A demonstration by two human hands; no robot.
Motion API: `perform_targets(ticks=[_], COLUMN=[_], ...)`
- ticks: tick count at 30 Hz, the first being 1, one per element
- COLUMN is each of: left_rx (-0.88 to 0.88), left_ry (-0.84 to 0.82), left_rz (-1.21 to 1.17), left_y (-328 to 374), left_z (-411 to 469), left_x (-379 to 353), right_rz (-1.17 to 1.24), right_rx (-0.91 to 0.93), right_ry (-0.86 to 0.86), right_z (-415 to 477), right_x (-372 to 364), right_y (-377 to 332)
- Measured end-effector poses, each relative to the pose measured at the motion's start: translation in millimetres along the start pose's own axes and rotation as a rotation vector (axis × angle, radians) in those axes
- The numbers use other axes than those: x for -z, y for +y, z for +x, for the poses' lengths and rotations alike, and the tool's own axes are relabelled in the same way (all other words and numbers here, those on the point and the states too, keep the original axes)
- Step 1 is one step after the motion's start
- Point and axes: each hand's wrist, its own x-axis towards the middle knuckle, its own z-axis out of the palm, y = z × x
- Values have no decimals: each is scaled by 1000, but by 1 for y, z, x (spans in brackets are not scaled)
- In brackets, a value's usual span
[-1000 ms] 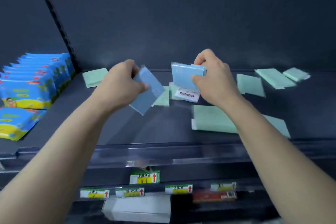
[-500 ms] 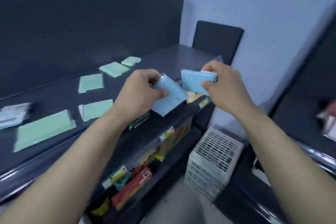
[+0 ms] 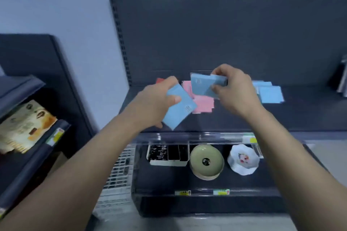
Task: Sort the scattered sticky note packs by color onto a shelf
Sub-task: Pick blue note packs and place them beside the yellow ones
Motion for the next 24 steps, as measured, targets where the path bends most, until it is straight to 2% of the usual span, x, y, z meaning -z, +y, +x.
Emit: perform_targets(ticks=[5,13,19,24], left_rx=[-137,-257,-220,-141], left_ry=[-118,-344,-431,-500], left_rz=[-68,10,-60,-115], left_y=[45,67,77,86], left_z=[77,183,250,283], left_x=[-63,-153,-209,-263], right_rz=[-61,-191,-237,-249], right_rx=[-188,-364,-480,-518], right_ry=[112,282,351,254], right_z=[4,42,63,68], right_x=[51,95,114,130], right_y=[78,155,197,242])
